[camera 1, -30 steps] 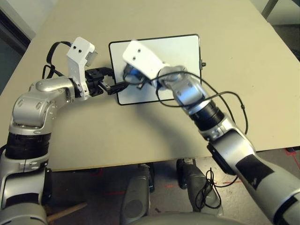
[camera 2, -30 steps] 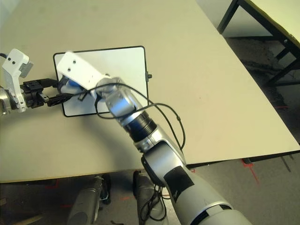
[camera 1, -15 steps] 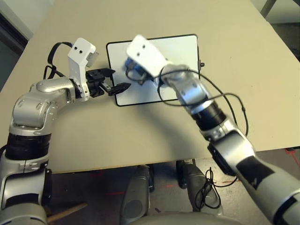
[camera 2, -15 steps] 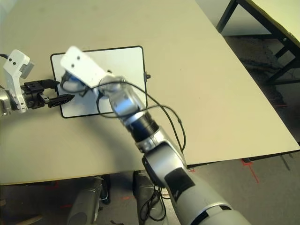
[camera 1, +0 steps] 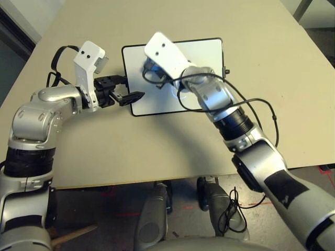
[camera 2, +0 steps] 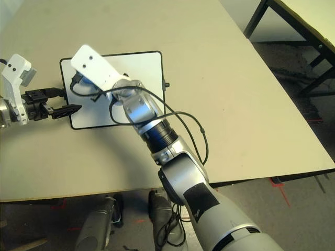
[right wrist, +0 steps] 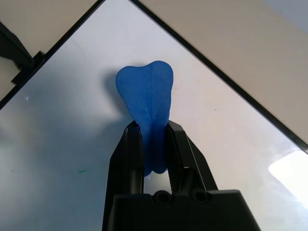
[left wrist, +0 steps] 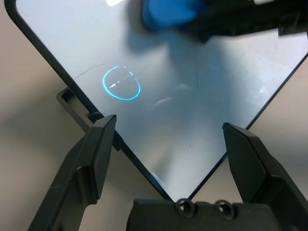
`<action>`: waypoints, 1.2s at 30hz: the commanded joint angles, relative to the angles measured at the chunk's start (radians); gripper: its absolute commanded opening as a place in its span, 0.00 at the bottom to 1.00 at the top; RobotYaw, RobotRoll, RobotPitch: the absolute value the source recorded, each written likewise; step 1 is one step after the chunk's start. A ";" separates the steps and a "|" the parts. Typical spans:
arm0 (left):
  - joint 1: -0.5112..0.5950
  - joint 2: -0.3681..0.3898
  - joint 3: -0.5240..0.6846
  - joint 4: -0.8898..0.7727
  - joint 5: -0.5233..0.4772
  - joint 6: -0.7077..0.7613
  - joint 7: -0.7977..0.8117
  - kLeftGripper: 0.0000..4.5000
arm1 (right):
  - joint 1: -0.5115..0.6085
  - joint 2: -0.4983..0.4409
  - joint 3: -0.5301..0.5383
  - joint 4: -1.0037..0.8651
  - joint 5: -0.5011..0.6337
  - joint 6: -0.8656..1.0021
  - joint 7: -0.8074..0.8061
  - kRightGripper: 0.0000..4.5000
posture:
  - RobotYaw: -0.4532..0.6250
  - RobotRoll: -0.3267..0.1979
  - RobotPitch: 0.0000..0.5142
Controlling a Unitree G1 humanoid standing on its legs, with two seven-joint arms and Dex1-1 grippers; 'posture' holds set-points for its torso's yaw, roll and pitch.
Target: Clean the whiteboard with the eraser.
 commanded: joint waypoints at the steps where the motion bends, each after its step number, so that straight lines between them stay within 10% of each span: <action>1: 0.000 0.002 -0.004 -0.003 -0.001 -0.003 -0.010 1.00 | 0.053 0.015 0.022 -0.002 -0.001 0.018 0.000 0.13 | 0.50 0.62 0.51; 9: -0.004 0.005 0.000 -0.016 -0.007 0.013 -0.010 1.00 | 0.206 0.024 0.151 -0.178 -0.013 0.106 0.069 0.13 | 0.51 0.62 0.51; 23: -0.007 -0.008 -0.004 -0.047 -0.019 0.043 0.007 1.00 | 0.017 0.048 -0.017 0.054 0.017 -0.056 -0.026 0.13 | 0.51 0.62 0.50; 36: -0.009 -0.013 -0.003 -0.061 -0.025 0.063 0.014 1.00 | 0.193 0.047 0.118 -0.117 -0.008 0.055 0.046 0.13 | 0.50 0.62 0.52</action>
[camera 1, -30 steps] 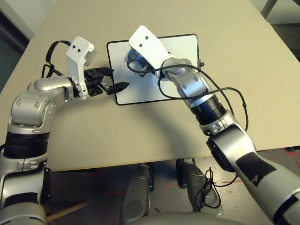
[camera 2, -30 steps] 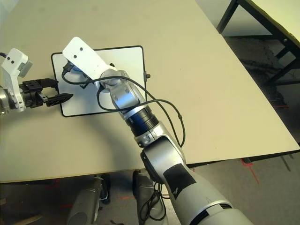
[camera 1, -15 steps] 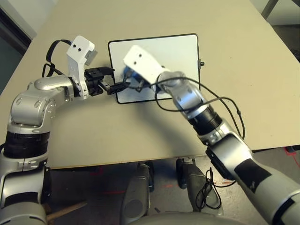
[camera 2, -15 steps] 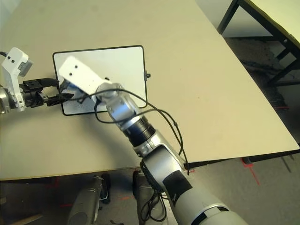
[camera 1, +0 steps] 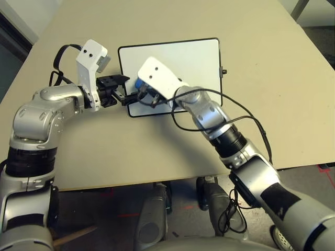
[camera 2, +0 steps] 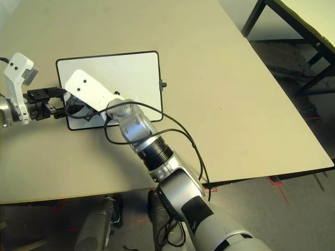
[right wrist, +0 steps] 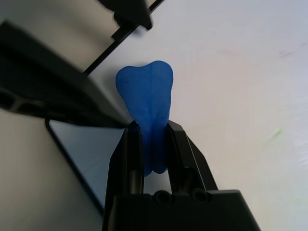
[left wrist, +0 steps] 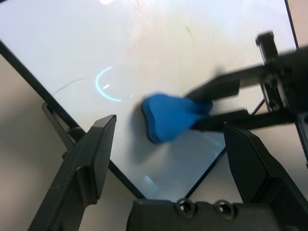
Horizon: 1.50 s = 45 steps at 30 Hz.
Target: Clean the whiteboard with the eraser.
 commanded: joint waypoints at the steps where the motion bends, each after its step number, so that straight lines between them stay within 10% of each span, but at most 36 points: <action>1: 0.000 -0.002 -0.003 -0.023 -0.011 0.016 0.000 1.00 | -0.026 0.000 -0.026 0.057 0.000 -0.006 -0.018 0.13 | 0.50 0.62 0.52; 9: -0.001 -0.007 -0.005 -0.025 -0.012 0.019 0.001 1.00 | -0.154 0.021 -0.146 0.214 0.029 -0.138 -0.093 0.13 | 0.50 0.62 0.52; 22: 0.006 -0.010 -0.001 -0.030 -0.014 0.022 0.006 1.00 | 0.030 0.015 0.009 0.044 0.013 -0.018 -0.006 0.13 | 0.50 0.62 0.52; 35: 0.004 -0.018 -0.009 -0.023 -0.012 0.016 0.004 1.00 | -0.218 -0.037 -0.203 0.358 0.035 -0.192 -0.144 0.13 | 0.49 0.62 0.52; 45: 0.004 -0.021 -0.008 -0.022 -0.009 0.015 0.003 1.00 | -0.026 -0.009 -0.074 0.158 0.003 -0.074 -0.074 0.13 | 0.49 0.62 0.52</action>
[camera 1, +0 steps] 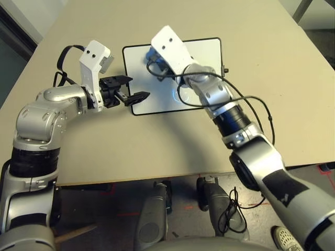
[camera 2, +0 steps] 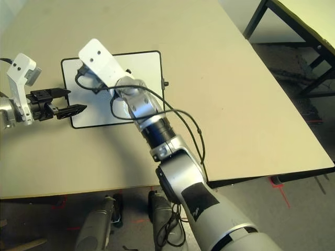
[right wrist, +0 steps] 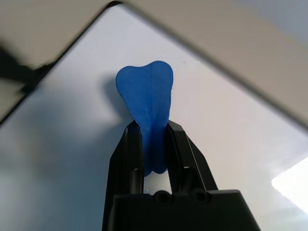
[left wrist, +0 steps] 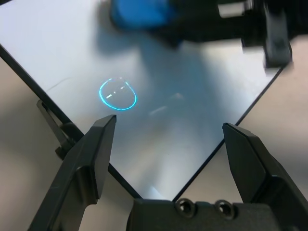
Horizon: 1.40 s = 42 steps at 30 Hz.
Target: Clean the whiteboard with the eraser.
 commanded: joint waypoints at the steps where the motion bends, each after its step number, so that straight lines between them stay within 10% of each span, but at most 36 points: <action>1: 0.006 0.004 -0.006 -0.006 -0.004 0.003 -0.005 1.00 | 0.082 -0.008 0.061 -0.024 -0.022 0.093 0.030 0.13 | 0.49 0.62 0.52; 14: 0.006 -0.002 -0.008 -0.005 -0.005 0.001 -0.006 1.00 | -0.093 -0.072 -0.071 0.202 -0.010 -0.015 -0.058 0.13 | 0.49 0.62 0.53; 28: 0.002 -0.001 -0.012 0.004 0.000 -0.004 -0.012 1.00 | 0.120 -0.056 0.068 -0.041 -0.047 0.123 0.025 0.13 | 0.49 0.62 0.52; 42: 0.004 -0.011 -0.018 0.009 0.005 -0.015 -0.016 1.00 | -0.089 -0.118 -0.089 0.255 -0.027 -0.037 -0.076 0.13 | 0.48 0.62 0.50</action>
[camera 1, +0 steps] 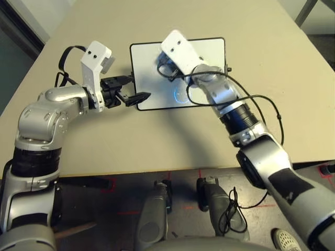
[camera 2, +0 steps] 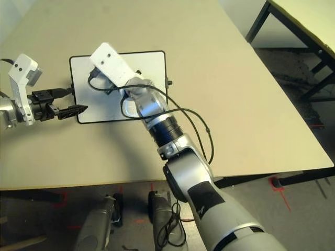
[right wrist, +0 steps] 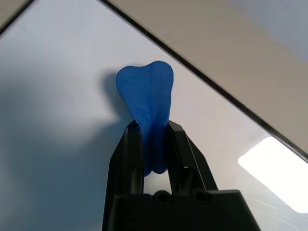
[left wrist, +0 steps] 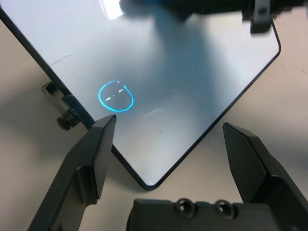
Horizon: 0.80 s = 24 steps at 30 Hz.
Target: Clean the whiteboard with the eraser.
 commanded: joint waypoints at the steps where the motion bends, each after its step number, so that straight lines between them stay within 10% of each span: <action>1: 0.005 -0.002 -0.014 0.005 -0.001 -0.007 -0.008 1.00 | 0.046 -0.005 -0.002 0.052 -0.011 0.034 -0.013 0.13 | 0.48 0.62 0.51; 14: 0.002 -0.002 -0.016 0.019 0.001 -0.013 -0.009 1.00 | 0.239 0.008 0.126 -0.214 -0.034 0.213 0.085 0.13 | 0.48 0.62 0.52; 24: -0.022 -0.024 -0.011 0.032 0.008 -0.029 0.010 1.00 | 0.025 0.005 -0.111 -0.266 0.089 0.165 0.024 0.13 | 0.48 0.62 0.52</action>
